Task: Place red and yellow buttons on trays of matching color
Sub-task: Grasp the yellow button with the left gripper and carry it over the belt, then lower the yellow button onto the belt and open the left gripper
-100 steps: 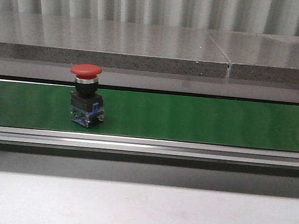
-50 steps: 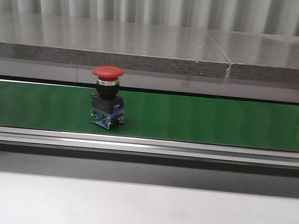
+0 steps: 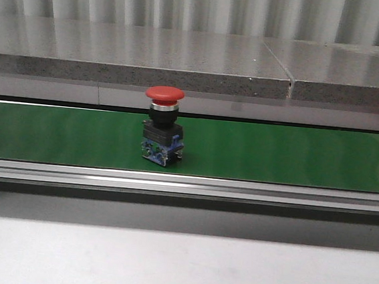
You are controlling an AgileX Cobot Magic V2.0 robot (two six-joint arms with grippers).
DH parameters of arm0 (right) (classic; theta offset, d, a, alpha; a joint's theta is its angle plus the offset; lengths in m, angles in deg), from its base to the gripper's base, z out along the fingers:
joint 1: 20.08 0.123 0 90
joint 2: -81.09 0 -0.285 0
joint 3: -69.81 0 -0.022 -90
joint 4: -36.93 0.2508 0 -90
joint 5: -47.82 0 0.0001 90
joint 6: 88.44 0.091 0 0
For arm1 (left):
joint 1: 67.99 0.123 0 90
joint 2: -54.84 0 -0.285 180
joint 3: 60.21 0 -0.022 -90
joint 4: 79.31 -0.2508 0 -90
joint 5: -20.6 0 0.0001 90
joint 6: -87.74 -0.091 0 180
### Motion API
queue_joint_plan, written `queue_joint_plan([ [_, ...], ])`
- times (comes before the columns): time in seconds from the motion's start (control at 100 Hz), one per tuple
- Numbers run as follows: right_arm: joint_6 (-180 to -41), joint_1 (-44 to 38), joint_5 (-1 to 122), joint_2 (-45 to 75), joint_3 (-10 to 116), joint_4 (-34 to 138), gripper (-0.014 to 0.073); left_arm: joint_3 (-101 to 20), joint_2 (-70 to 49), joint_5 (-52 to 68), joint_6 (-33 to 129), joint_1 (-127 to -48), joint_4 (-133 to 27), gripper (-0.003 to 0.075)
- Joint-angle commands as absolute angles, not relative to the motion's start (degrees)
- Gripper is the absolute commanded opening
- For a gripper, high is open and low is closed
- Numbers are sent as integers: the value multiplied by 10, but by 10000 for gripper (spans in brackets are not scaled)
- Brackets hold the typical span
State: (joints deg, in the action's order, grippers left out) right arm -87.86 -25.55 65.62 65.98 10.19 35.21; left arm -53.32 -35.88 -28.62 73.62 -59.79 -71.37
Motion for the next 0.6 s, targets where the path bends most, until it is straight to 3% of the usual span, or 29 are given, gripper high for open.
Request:
queue_joint_plan([
  [0.0, -884, -258, 611, 654, 116, 345, -66, -541, -302, -250, 741, -624, -693, 556],
  [0.06, -884, -258, 611, 654, 116, 345, -66, -531, -276, -246, 741, -642, -687, 500],
  [0.13, -884, -258, 611, 654, 116, 345, -66, -518, -248, -242, 741, -666, -672, 383],
  [0.3, -884, -258, 611, 654, 116, 345, -66, -476, -180, -221, 741, -729, -665, -20],
  [0.59, -884, -258, 611, 654, 116, 345, -66, -394, -61, -198, 741, -788, -662, -20],
])
